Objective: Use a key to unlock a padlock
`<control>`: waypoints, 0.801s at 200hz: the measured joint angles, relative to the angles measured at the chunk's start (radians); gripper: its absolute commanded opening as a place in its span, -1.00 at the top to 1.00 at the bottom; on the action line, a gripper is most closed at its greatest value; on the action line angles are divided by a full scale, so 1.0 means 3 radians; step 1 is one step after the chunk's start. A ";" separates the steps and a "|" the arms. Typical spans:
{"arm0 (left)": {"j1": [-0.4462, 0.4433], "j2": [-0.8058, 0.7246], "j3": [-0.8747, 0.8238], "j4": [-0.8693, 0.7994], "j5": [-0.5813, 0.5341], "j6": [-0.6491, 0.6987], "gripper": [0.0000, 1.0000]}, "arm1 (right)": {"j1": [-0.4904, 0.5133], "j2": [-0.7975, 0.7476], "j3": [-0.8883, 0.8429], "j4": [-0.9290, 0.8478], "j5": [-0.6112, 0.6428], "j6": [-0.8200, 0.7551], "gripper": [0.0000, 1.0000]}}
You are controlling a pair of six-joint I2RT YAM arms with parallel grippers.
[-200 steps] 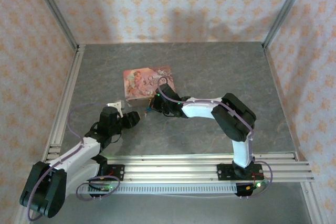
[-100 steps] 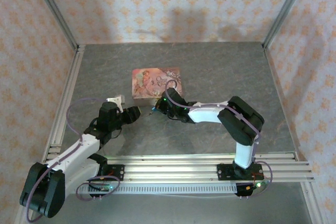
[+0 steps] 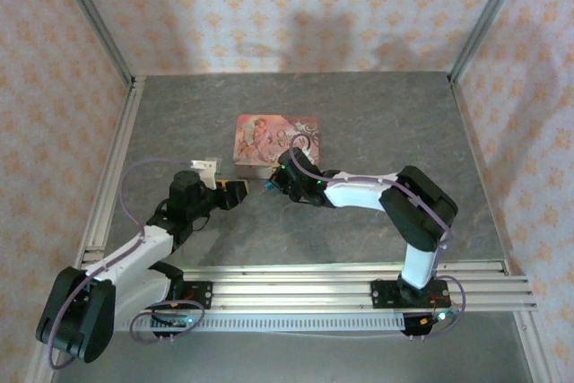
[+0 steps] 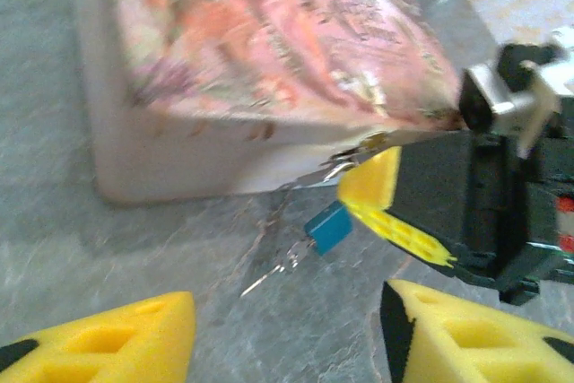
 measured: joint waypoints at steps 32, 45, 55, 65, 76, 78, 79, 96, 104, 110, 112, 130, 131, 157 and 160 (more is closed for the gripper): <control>-0.0167 0.0235 -0.0057 0.0309 0.0078 0.0467 -0.26 | -0.0062 0.0000 0.0118 -0.0289 -0.0114 -0.0048 1.00; -0.0389 0.0234 -0.0058 0.0308 -0.0034 0.0779 -0.27 | -0.0092 -0.0003 0.0154 -0.0374 -0.0172 -0.0075 1.00; -0.0624 0.0195 -0.0064 0.0306 -0.0184 0.1049 -0.28 | -0.0120 -0.0013 0.0169 -0.0431 -0.0223 -0.0090 1.00; -0.0856 0.0130 -0.0099 0.0340 -0.0322 0.1279 -0.28 | -0.0145 -0.0022 0.0181 -0.0484 -0.0272 -0.0108 1.00; -0.1017 0.0090 -0.0145 0.0379 -0.0479 0.1478 -0.30 | -0.0172 -0.0033 0.0202 -0.0561 -0.0320 -0.0120 1.00; -0.1031 0.0090 -0.0150 0.0387 -0.0501 0.1498 -0.30 | -0.0175 -0.0037 0.0207 -0.0571 -0.0329 -0.0122 1.00; -0.1045 0.0090 -0.0154 0.0390 -0.0523 0.1523 -0.31 | -0.0179 -0.0038 0.0209 -0.0582 -0.0334 -0.0125 1.00; -0.1212 0.0134 -0.0168 0.0430 -0.0811 0.1755 -0.31 | -0.0214 -0.0069 0.0228 -0.0688 -0.0407 -0.0127 1.00; -0.1284 0.0169 -0.0168 0.0468 -0.0930 0.1846 -0.31 | -0.0229 -0.0081 0.0244 -0.0741 -0.0434 -0.0126 1.00; -0.1340 0.0207 -0.0167 0.0497 -0.1008 0.1923 -0.32 | -0.0239 -0.0093 0.0253 -0.0783 -0.0449 -0.0126 1.00; -0.1361 0.0224 -0.0164 0.0506 -0.1040 0.1943 -0.32 | -0.0243 -0.0097 0.0258 -0.0796 -0.0459 -0.0125 1.00; -0.1509 0.0401 -0.0120 0.0546 -0.1254 0.2159 -0.32 | -0.0278 -0.0125 0.0285 -0.0898 -0.0521 -0.0113 1.00; -0.1513 0.0409 -0.0116 0.0547 -0.1261 0.2169 -0.32 | -0.0281 -0.0125 0.0287 -0.0902 -0.0523 -0.0113 1.00; -0.1645 0.0718 0.0104 0.0557 -0.1467 0.2473 -0.33 | -0.0345 -0.0144 0.0304 -0.0949 -0.0643 -0.0055 1.00; -0.1657 0.0753 0.0135 0.0563 -0.1488 0.2516 -0.32 | -0.0352 -0.0146 0.0304 -0.0949 -0.0655 -0.0047 1.00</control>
